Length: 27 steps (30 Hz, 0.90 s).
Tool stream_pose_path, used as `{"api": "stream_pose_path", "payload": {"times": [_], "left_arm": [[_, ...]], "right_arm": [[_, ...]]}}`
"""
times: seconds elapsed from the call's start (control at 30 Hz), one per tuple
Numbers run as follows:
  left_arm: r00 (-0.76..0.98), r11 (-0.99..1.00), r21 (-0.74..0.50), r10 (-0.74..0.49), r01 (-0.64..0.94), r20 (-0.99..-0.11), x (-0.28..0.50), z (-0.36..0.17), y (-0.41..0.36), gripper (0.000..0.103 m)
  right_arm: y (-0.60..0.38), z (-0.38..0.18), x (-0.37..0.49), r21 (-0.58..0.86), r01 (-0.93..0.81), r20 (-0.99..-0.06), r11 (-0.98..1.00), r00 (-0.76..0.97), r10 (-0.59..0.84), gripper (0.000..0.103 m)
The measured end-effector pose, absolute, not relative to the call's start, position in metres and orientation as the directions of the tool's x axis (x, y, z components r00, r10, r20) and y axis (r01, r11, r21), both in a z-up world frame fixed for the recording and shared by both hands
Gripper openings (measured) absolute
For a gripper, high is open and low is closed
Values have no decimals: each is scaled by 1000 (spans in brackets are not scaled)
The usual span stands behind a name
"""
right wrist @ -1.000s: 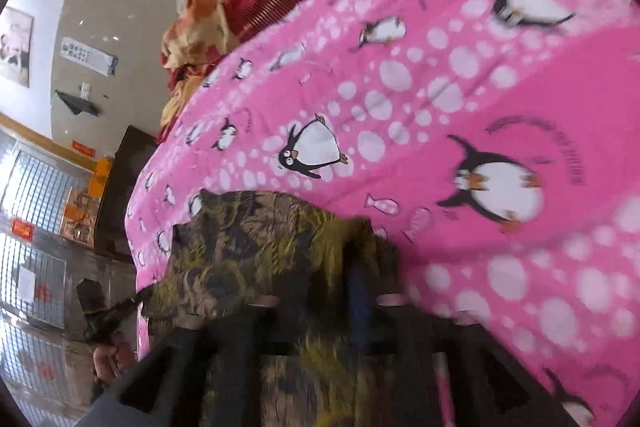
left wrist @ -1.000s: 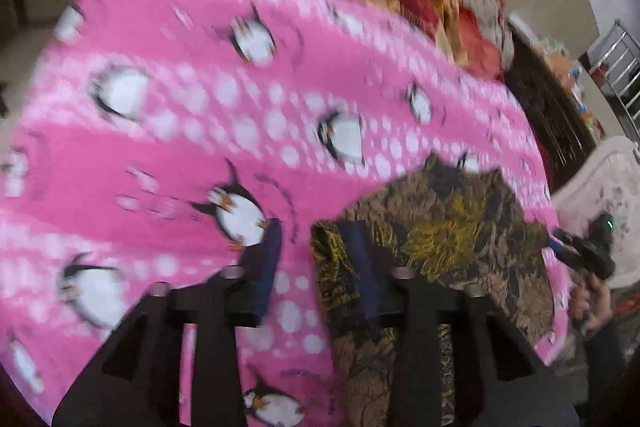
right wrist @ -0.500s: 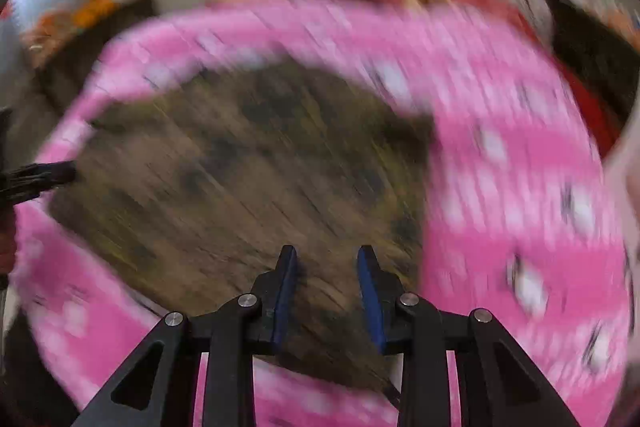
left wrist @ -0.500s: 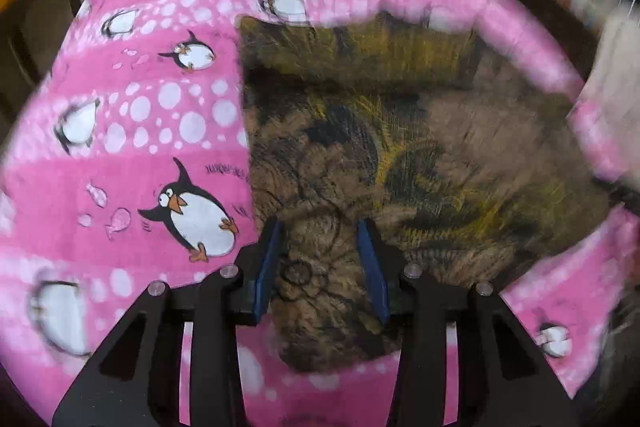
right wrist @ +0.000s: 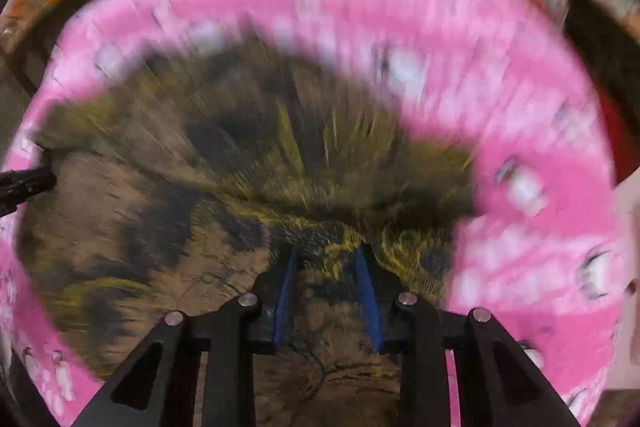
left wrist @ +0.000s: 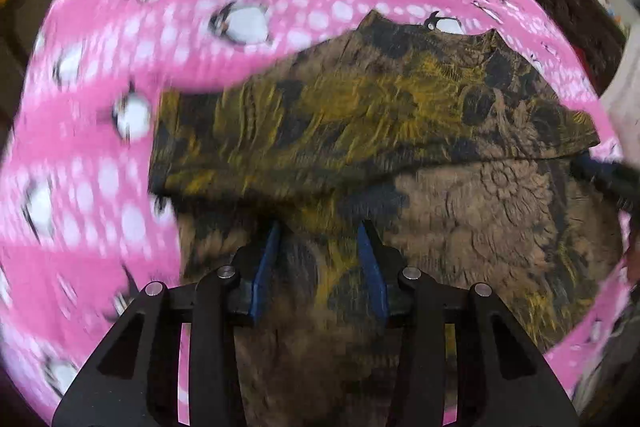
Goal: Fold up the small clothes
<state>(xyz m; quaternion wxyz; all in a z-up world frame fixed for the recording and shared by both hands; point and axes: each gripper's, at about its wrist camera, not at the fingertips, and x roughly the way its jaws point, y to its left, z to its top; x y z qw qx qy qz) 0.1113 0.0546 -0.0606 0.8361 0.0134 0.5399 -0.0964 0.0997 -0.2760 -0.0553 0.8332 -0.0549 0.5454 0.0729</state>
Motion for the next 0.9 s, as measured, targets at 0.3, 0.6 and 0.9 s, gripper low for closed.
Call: {"api": "stream_pose_path", "payload": {"times": [0.3, 0.6, 0.9], "left_arm": [[571, 988, -127, -53, -90, -819, 197, -2, 111, 40], [607, 948, -248, -78, -201, -791, 179, -37, 66, 40], [651, 941, -277, -86, -197, -754, 167, -75, 91, 40]], "right_arm": [[-300, 31, 167, 82, -99, -778, 992, 615, 125, 32], [-299, 19, 160, 165, 163, -740, 973, 673, 13, 48], [-325, -61, 183, 192, 143, -790, 971, 610, 66, 52]]}}
